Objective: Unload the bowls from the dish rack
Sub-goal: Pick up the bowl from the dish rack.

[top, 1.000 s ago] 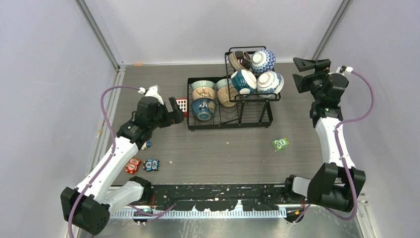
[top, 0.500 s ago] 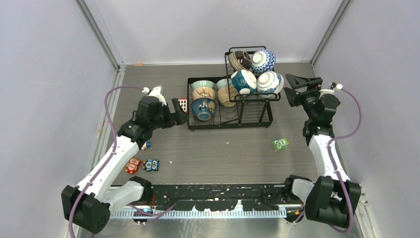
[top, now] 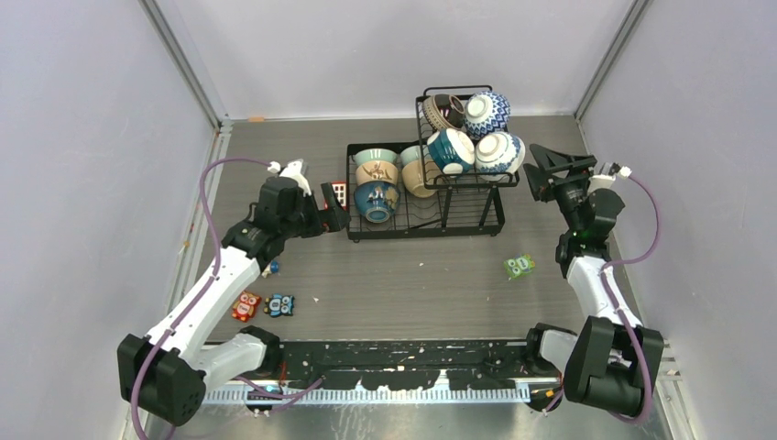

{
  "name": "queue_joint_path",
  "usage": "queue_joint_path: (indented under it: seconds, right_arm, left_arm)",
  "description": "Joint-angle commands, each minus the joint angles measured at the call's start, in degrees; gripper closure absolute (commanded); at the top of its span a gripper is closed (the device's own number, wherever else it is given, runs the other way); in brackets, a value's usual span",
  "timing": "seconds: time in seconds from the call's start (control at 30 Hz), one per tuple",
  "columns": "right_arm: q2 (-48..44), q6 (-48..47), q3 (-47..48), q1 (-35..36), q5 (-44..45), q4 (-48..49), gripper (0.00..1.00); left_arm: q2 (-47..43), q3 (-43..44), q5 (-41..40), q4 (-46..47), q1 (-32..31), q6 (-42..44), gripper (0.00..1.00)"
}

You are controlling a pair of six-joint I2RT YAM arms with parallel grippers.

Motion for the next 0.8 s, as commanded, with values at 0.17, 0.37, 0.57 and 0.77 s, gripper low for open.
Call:
queue_joint_path:
  seconds: [0.17, 0.37, 0.57, 0.77]
  right_arm:
    - [4.0, 3.6, 1.6, -0.4, -3.1, 10.9, 0.31]
    - [6.7, 5.9, 2.5, -0.3, -4.6, 14.4, 0.35]
    - [8.8, 7.5, 3.2, 0.3, -5.5, 17.4, 0.37]
    - [10.3, 8.4, 3.9, 0.7, -6.5, 19.5, 0.39]
  left_arm:
    - [0.3, -0.3, 1.0, 2.8, 0.2, -0.2, 0.04]
    - [0.2, -0.3, 0.6, 2.6, 0.2, -0.2, 0.04]
    - [0.8, 0.0, 0.6, 2.0, 0.2, -0.1, 0.04]
    - [0.5, -0.1, 0.7, 2.1, 0.2, -0.1, 0.05]
